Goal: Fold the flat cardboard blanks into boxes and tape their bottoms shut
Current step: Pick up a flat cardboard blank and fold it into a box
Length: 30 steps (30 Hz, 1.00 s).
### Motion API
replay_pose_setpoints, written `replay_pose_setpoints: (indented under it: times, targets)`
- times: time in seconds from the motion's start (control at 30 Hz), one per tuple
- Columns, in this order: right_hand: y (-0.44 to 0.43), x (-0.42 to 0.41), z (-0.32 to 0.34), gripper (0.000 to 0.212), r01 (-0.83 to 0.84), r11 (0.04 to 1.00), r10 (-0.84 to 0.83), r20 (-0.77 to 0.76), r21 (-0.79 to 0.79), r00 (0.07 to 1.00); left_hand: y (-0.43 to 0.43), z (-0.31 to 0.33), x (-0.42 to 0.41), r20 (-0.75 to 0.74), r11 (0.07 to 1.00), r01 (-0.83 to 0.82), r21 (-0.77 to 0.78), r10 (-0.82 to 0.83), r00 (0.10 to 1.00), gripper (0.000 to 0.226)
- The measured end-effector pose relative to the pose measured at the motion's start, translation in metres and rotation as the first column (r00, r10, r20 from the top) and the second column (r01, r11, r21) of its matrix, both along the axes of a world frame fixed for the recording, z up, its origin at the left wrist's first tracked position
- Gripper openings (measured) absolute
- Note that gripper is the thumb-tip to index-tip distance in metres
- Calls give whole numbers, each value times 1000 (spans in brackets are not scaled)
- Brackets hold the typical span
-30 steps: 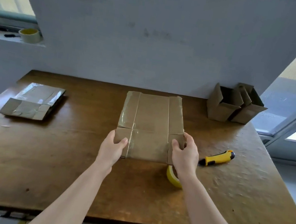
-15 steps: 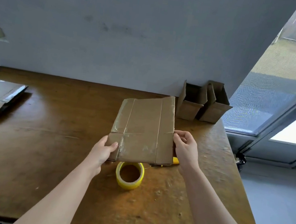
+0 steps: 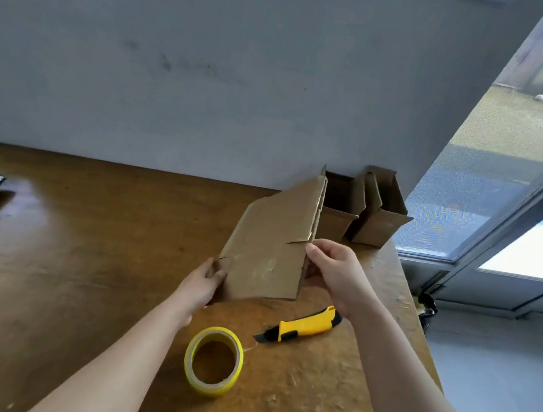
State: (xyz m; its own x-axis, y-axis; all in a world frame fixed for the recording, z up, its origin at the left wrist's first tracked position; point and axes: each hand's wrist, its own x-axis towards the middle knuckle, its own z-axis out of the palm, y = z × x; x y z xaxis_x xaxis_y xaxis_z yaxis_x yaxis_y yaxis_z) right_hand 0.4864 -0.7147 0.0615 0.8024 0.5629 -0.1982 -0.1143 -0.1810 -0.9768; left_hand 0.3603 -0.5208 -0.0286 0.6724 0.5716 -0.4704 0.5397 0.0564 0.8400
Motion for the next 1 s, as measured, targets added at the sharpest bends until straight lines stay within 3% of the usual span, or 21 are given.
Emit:
replay_pose_setpoints:
  times: [0.1,0.2,0.27,0.33,0.43,0.5,0.6,0.7,0.77,0.83,0.9,1.0]
  targets:
    - [9,2,-4,19,67,997,-66,12,-46,998,-14,16,13,-64,965,140,221,-129,990,70]
    - [18,6,-4,19,98,993,-100,-31,-63,995,-39,49,25,192,962,271,28,-271,943,104]
    - [24,7,-3,18,90,992,-94,-41,-91,995,-52,65,31,246,935,355,-3,-343,906,109]
    - [29,7,-2,14,65,982,-69,-17,-177,997,-55,70,35,204,937,348,30,-347,916,91]
    - [31,9,0,11,42,967,-52,-37,-250,998,-50,70,35,174,966,254,-48,-242,954,42]
    - [28,12,1,9,40,962,-70,-103,-271,992,-45,71,34,91,976,214,39,-217,972,10]
    - [24,20,-3,40,13,930,-59,-113,-366,992,-43,77,34,-35,930,150,336,-147,988,14]
    - [24,33,-9,74,86,926,-95,-7,-368,995,-43,83,31,-60,862,128,490,-113,992,25]
    - [26,44,-8,73,197,937,-200,17,-289,980,-41,85,29,-38,868,120,481,-117,992,21]
    - [29,54,-5,64,248,938,-248,28,-243,968,-38,84,29,-28,904,84,419,-79,996,31]
    - [30,60,-5,67,186,950,-169,87,-250,982,-35,82,28,24,929,-22,369,14,1000,27]
    - [29,62,-3,70,82,919,41,301,-386,953,-22,80,28,142,914,-282,291,250,958,20]
